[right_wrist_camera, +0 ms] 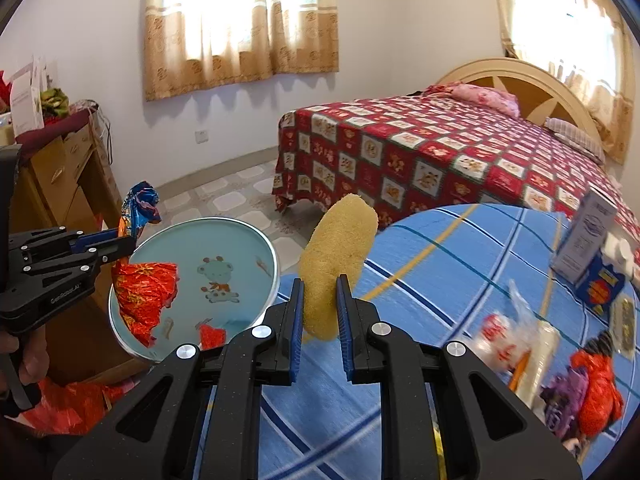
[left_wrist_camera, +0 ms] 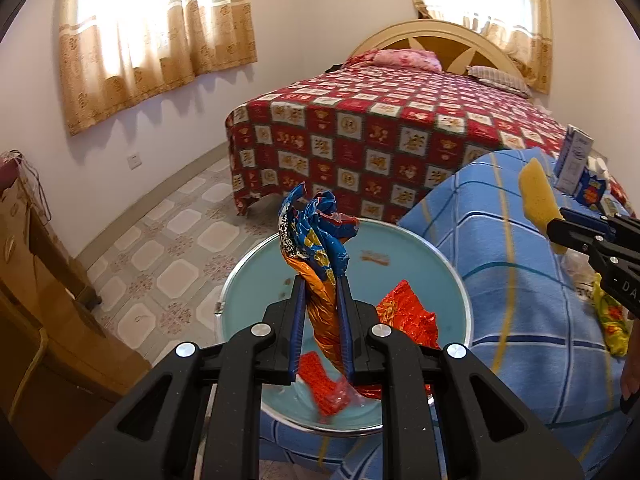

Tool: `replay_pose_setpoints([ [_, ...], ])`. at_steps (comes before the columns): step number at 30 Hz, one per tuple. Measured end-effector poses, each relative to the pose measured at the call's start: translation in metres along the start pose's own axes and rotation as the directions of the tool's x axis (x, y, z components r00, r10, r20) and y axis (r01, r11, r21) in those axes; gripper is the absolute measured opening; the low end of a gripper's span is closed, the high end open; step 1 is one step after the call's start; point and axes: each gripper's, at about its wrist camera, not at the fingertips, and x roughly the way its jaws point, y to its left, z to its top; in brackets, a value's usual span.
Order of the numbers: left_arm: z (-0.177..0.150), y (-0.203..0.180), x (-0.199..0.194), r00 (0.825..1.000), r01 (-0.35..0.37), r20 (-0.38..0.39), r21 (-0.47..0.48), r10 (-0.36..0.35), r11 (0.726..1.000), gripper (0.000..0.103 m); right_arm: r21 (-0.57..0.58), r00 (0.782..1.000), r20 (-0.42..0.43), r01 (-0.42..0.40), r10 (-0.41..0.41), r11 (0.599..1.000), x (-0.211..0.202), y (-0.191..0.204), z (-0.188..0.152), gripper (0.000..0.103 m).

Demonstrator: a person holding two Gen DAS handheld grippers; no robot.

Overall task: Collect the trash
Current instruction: 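Lift the wrapper with the left gripper while the right gripper carries the sponge over the bin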

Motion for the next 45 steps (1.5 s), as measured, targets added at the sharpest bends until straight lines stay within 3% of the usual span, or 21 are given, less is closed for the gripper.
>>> replay_pose_setpoints([
  [15, -0.004, 0.029, 0.011, 0.997, -0.081, -0.018, -0.028, 0.081, 0.996, 0.016, -0.048, 0.999, -0.038, -0.035, 0.034, 0.998, 0.029, 0.021, 0.009, 0.017],
  [45, -0.005, 0.034, 0.014, 0.996, -0.087, -0.026, -0.037, 0.086, 0.996, 0.016, -0.091, 0.996, -0.055, -0.069, 0.065, 0.993, 0.037, 0.04, 0.011, 0.017],
])
